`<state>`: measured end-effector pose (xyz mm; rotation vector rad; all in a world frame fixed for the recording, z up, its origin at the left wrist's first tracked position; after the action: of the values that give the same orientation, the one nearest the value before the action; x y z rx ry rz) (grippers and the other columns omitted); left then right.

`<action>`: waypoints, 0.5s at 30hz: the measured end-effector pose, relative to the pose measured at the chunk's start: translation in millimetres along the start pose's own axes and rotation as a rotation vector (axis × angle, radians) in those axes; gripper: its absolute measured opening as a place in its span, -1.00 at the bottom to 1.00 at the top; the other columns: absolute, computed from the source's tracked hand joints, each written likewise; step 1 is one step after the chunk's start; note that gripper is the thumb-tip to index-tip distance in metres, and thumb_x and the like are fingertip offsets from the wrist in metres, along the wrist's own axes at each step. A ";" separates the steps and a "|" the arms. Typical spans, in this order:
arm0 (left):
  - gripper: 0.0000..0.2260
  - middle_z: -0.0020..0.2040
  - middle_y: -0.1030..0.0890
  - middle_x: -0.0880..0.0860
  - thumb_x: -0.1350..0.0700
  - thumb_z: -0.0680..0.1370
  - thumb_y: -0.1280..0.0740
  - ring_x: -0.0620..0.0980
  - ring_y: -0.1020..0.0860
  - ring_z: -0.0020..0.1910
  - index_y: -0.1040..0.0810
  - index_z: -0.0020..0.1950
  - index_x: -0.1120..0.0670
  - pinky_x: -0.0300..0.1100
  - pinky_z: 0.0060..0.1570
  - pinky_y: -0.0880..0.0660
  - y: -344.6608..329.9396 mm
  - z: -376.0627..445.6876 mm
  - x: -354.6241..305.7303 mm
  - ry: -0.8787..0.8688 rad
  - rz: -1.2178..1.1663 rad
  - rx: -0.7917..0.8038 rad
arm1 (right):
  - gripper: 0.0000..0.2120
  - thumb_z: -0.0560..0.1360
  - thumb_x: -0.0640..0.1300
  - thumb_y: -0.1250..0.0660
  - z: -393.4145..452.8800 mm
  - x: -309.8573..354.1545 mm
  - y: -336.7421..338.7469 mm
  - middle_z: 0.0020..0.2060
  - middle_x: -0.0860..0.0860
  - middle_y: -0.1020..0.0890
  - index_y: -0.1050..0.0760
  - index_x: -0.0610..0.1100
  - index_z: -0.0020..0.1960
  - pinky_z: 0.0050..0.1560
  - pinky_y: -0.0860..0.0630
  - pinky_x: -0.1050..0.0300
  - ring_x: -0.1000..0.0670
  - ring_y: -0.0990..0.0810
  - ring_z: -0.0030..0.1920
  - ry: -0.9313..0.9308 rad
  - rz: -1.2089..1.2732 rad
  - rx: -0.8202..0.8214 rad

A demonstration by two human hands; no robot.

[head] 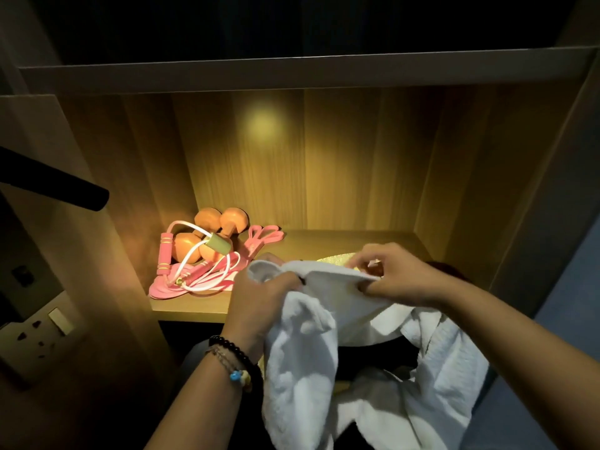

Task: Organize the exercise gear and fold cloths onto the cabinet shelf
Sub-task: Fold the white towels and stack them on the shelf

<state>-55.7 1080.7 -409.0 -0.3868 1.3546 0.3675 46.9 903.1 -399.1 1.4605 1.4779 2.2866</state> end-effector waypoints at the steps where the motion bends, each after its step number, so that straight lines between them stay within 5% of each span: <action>1: -0.90 -0.40 -0.50 0.12 0.27 0.26 -0.39 0.02 -0.48 -0.41 -0.49 -0.30 0.18 -0.13 -0.38 -0.45 6.1 -1.0 2.7 0.046 -0.087 -0.037 | -0.65 0.39 -0.29 -0.37 0.8 -3.2 -4.9 -0.17 0.12 -0.52 -0.60 0.20 -0.24 -0.18 -0.42 0.32 0.08 -0.51 -0.14 0.005 -0.121 -0.023; 4: -0.89 -0.41 -0.41 0.12 0.33 0.31 -0.30 0.04 -0.43 -0.43 -0.43 -0.36 0.16 -0.11 -0.37 -0.41 26.8 -5.6 12.8 0.145 -0.291 -0.130 | -0.53 0.37 -0.34 -0.31 2.9 -16.6 -2.7 -0.23 0.06 -0.51 -0.46 0.17 -0.53 -0.28 -0.33 0.23 0.01 -0.50 -0.19 -0.019 -0.175 -0.222; 8: -0.76 -0.26 -0.40 0.19 0.24 0.20 -0.30 0.14 -0.44 -0.27 -0.44 -0.15 0.20 0.02 -0.21 -0.44 50.9 -9.6 26.7 0.233 -0.389 -0.227 | -0.77 0.44 -0.31 -0.25 7.2 -32.3 6.4 -0.29 -0.04 -0.59 -0.57 -0.15 -0.33 -0.25 -0.39 0.11 -0.03 -0.51 -0.24 -0.114 -0.098 -0.394; 11: -0.78 -0.17 -0.54 0.21 0.25 0.35 -0.37 0.13 -0.53 -0.19 -0.49 -0.04 0.27 -0.02 -0.18 -0.50 76.3 -9.5 24.0 0.202 -0.065 -0.371 | -0.75 0.47 -0.37 -0.17 8.0 -19.1 -1.2 -0.37 -0.04 -0.55 -0.55 -0.24 -0.29 -0.25 -0.39 0.14 0.02 -0.48 -0.29 -0.082 0.246 -0.352; 13: -0.69 -0.09 -0.56 -0.02 0.24 0.38 -0.44 0.01 -0.55 -0.10 -0.52 0.09 0.05 -0.09 -0.09 -0.52 83.7 -10.2 9.9 0.084 0.238 -0.401 | -0.72 0.52 -0.39 -0.15 4.0 3.6 -7.5 -0.26 0.07 -0.63 -0.62 -0.21 -0.12 -0.18 -0.46 0.33 0.16 -0.56 -0.22 -0.003 0.339 -0.269; 15: -0.53 0.03 -0.50 -0.25 0.18 0.37 -0.50 -0.17 -0.51 0.04 -0.47 0.18 -0.18 -0.14 0.03 -0.49 69.4 -13.7 -3.8 -0.057 0.361 -0.264 | -0.74 0.55 -0.35 -0.21 -0.7 24.9 -11.4 -0.11 0.13 -0.66 -0.64 -0.18 0.05 -0.05 -0.48 0.39 0.28 -0.58 -0.10 0.100 0.297 -0.230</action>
<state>-100.8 1135.2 -411.5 -0.3452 1.3224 0.8568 27.9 921.0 -390.7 1.6093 1.0284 2.6280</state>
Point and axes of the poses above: each hand's wrist, its own z-axis towards the middle knuckle, its own y-axis out of the back of the hand, x = y × z, the point moved 7 cm from there along z, towards the middle knuckle
